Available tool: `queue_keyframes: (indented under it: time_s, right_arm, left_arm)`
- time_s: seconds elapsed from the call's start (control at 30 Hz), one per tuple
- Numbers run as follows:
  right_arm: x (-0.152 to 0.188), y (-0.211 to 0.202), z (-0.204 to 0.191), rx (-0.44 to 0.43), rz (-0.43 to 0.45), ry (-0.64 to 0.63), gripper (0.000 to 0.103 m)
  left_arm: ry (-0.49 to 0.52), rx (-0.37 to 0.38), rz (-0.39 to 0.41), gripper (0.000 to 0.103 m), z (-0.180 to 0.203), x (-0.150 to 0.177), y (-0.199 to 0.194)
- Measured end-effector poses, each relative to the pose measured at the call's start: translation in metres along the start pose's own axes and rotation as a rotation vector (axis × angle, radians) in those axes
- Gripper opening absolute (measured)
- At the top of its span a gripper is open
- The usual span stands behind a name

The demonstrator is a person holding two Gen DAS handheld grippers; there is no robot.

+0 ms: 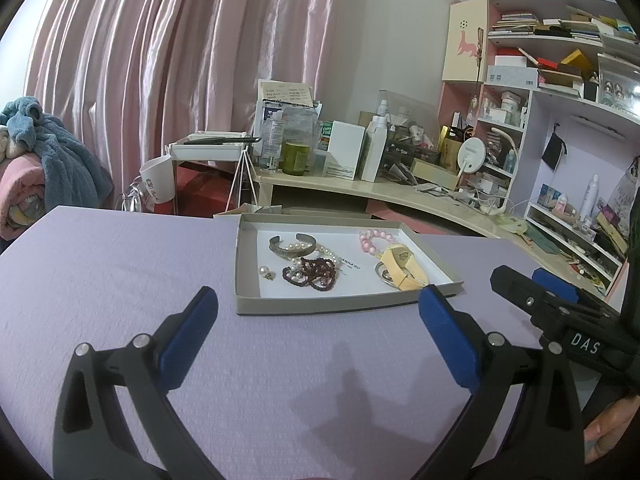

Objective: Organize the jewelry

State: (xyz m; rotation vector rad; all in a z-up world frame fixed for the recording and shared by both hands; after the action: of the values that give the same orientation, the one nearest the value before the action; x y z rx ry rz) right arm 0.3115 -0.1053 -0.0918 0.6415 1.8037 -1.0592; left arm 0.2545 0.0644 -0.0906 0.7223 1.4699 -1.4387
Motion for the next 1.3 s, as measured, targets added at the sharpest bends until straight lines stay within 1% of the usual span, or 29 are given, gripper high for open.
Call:
queue_keyframes:
  time_s: [1.3]
  right_arm:
    - [-0.0019,0.0009,-0.0012,0.0,0.002,0.0,0.102]
  left_arm:
    - [0.002,-0.001,-0.002,0.1,-0.0015,0.0002,0.001]
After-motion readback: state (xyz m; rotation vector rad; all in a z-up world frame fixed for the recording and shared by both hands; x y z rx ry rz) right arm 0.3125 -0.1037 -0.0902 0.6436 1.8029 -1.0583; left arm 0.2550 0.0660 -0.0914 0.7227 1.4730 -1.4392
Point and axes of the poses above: each gripper's, at about its wrist camera, not at the fingertips, and y roughly the way its jaws point, z to its right, x to its underside, the point moved 10 cm from there along y, roughly the way its jaws point, and after that the axes turned 6 degrees about -x, right-handed, at the moved point
